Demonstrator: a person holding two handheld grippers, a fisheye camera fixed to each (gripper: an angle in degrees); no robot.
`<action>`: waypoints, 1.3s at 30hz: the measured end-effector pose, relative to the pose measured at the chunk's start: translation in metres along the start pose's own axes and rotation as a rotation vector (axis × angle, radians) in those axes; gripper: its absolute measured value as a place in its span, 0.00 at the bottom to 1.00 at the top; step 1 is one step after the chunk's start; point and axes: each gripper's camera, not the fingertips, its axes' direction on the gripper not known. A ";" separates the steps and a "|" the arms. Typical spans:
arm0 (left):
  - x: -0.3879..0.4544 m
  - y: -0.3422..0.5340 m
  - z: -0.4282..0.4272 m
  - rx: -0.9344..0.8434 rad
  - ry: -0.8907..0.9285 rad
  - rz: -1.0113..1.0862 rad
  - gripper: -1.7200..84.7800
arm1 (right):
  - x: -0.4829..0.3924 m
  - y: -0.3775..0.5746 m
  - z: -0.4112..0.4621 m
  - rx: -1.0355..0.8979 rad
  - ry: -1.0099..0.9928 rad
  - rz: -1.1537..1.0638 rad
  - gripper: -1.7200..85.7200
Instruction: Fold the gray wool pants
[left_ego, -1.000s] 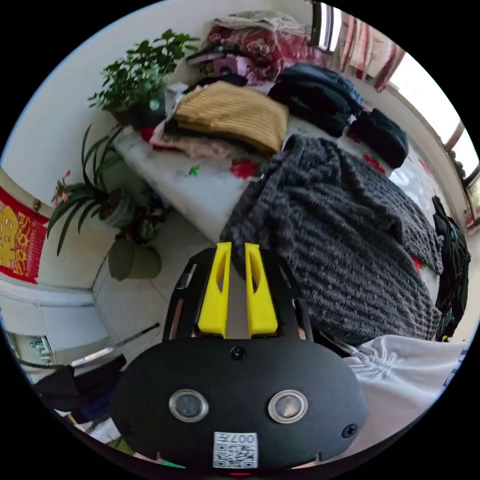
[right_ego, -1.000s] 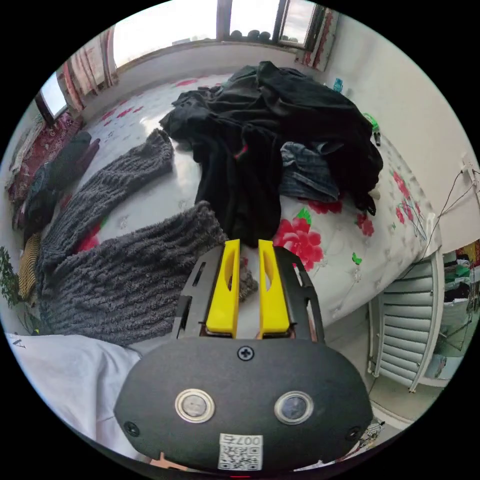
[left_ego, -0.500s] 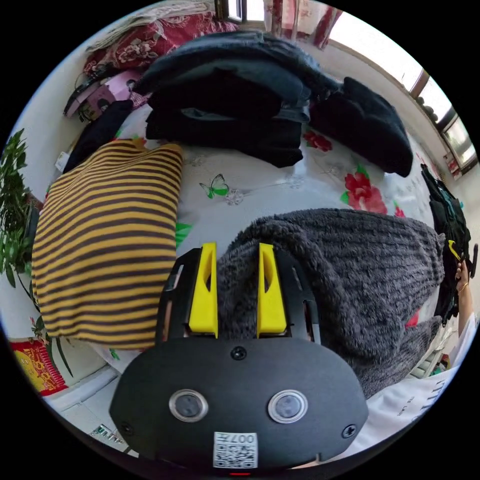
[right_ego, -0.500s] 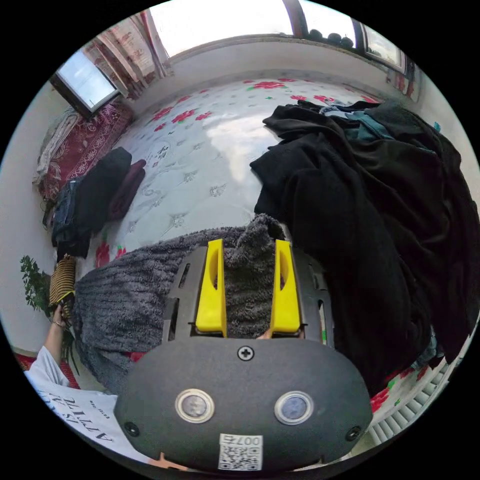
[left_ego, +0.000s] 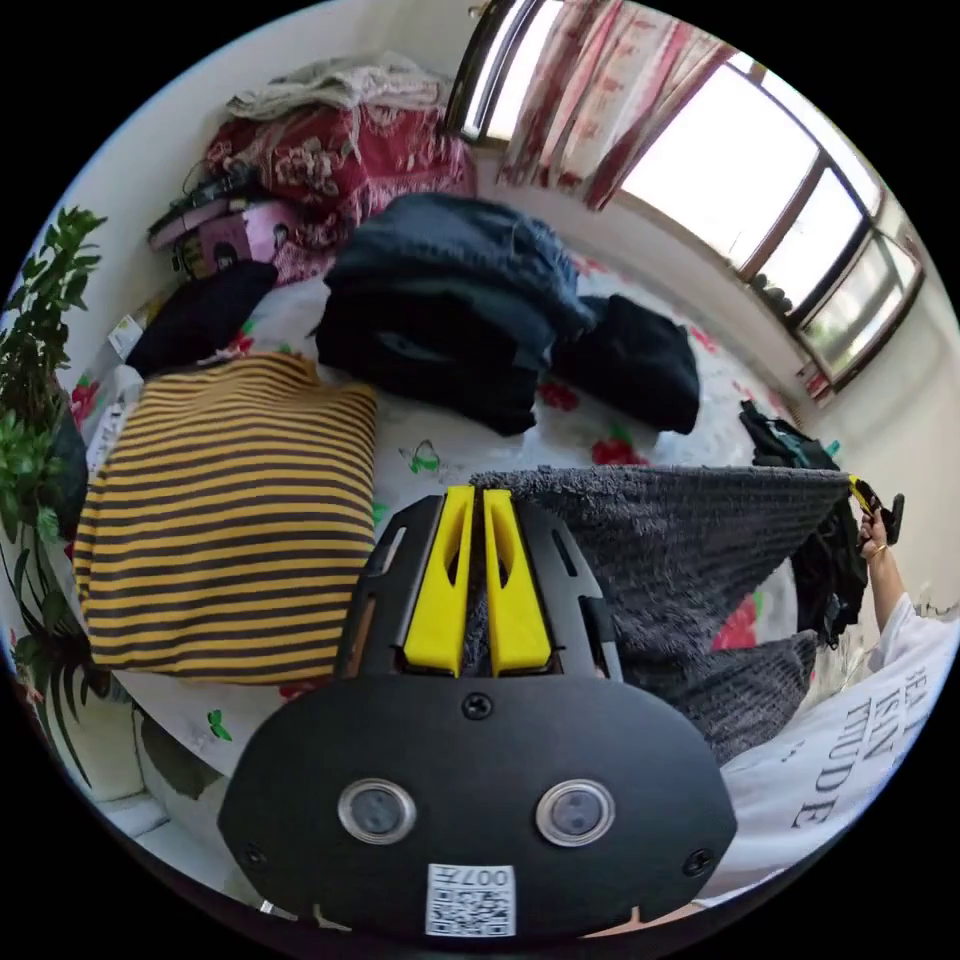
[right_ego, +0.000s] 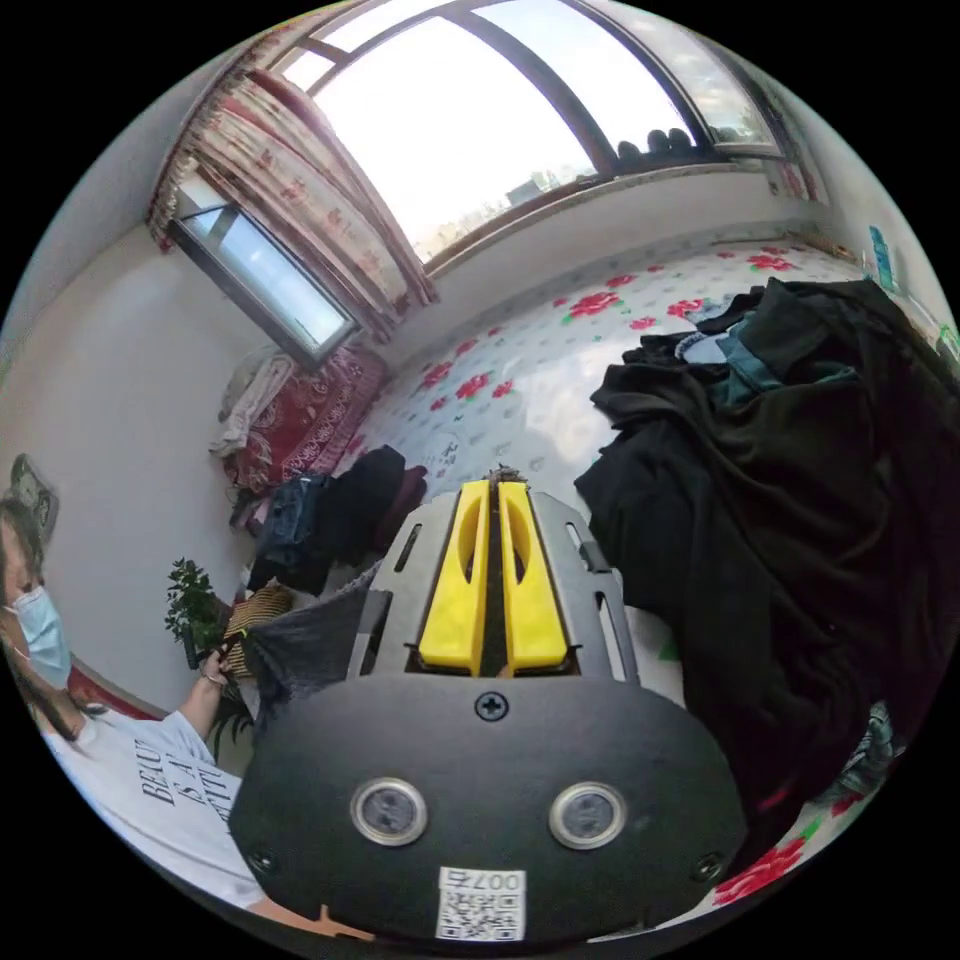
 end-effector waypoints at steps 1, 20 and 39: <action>0.002 0.011 -0.039 0.057 0.023 0.021 0.01 | -0.012 0.002 -0.048 0.047 -0.040 -0.024 0.02; -0.031 0.367 -0.126 -0.232 0.050 -0.272 0.01 | 0.132 0.422 -0.247 -0.325 0.063 0.250 0.02; -0.039 0.366 -0.148 -0.190 -0.043 -0.244 0.06 | 0.142 0.492 -0.215 -0.384 0.075 0.114 0.02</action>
